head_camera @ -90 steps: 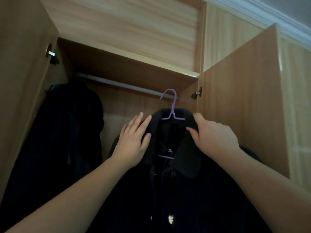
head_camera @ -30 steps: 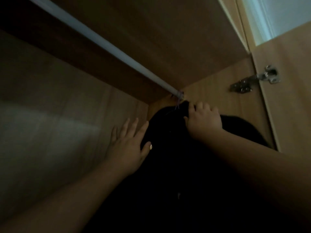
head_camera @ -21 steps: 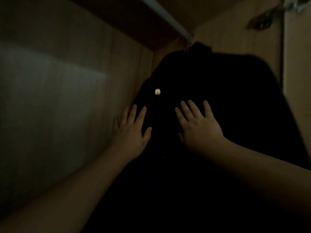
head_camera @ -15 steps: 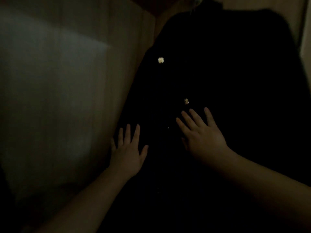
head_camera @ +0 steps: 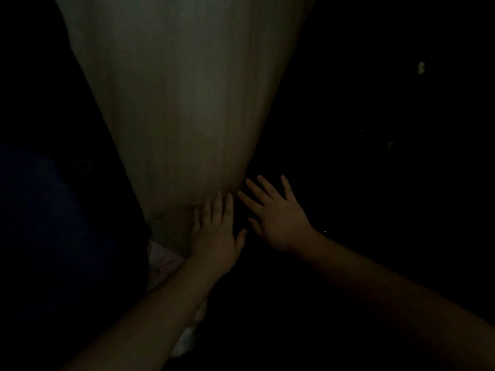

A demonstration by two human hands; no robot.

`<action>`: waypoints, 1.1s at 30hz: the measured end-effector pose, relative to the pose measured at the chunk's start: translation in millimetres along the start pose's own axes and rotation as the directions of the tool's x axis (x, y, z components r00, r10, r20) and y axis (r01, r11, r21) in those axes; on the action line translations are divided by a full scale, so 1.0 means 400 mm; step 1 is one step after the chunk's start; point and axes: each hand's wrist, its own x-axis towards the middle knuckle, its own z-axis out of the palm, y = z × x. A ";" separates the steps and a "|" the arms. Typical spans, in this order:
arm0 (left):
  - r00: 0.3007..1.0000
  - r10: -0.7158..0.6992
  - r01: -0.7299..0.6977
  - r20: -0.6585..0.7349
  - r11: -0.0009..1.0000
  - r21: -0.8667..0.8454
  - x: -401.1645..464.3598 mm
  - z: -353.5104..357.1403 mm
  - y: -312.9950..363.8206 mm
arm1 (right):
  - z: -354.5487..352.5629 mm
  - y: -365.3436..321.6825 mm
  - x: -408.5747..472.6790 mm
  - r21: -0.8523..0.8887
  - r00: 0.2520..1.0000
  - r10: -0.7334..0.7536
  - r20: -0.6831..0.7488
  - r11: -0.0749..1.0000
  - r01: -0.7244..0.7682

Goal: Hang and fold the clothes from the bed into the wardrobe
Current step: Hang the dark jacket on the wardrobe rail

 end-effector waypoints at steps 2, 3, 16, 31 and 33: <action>1.000 0.000 0.000 0.005 0.999 0.054 -0.002 -0.002 -0.028 | 0.070 -0.004 0.026 -0.037 0.999 -0.016 0.037 0.999 0.017; 1.000 0.003 -0.004 0.007 0.997 0.074 0.001 -0.002 -0.037 | 0.100 0.004 0.035 -0.057 0.998 0.004 0.064 0.998 0.000; 0.993 0.120 -0.118 -0.011 0.985 0.125 0.086 0.060 0.062 | 0.257 0.203 -0.016 -0.276 0.901 0.160 0.403 0.960 -0.047; 0.956 0.220 -0.234 0.196 0.971 0.051 -0.185 0.079 0.085 | 0.374 -0.022 -0.254 0.332 0.863 0.182 0.472 0.870 -0.365; 0.959 0.224 -0.237 0.173 0.969 0.062 -0.216 0.074 0.097 | 0.329 -0.069 -0.266 0.349 0.856 0.198 0.478 0.851 -0.392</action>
